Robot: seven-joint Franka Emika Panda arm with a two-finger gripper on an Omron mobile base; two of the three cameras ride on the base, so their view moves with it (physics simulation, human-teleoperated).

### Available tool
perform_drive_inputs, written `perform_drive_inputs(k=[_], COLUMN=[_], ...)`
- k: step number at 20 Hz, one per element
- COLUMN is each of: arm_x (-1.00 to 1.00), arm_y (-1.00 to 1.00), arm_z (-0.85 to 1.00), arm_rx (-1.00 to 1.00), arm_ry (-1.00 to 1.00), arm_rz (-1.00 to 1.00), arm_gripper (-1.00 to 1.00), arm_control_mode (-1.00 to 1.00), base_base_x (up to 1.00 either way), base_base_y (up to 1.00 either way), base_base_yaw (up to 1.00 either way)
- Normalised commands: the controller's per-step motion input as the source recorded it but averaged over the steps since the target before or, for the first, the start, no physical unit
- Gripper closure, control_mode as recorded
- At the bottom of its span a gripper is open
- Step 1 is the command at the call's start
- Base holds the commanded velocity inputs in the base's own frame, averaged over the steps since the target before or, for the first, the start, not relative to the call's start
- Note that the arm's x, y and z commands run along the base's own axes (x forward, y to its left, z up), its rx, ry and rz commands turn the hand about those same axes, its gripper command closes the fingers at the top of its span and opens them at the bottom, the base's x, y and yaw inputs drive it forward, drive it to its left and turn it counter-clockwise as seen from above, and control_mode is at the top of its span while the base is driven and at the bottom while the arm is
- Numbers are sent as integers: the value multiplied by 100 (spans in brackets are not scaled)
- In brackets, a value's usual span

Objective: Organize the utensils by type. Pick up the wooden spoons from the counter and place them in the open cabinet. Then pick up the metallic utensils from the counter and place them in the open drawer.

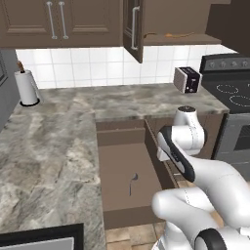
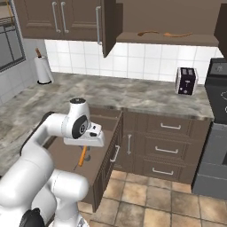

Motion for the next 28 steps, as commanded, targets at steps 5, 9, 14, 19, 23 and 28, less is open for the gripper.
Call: perform_drive_inputs(k=[5,9,14,19,23,28], arm_x=[54,71,87,83,79,66], arm_y=[42,59,46,29,7,18], arm_z=[-12,-27,-41,-43,-40,-47], arm_rx=[0,0,4,12,10,3], arm_ry=[0,9,12,9,4,0], arm_rz=[-4,-13,-21,-21,-8,-8], arm_gripper=[100,100,100,100,100,100], arm_control_mode=[-100,-100,-100,-100,-100,-100], base_base_x=[0,0,0,0,0,0], base_base_y=[0,0,0,0,0,0], base_base_yaw=[0,0,0,0,0,0])
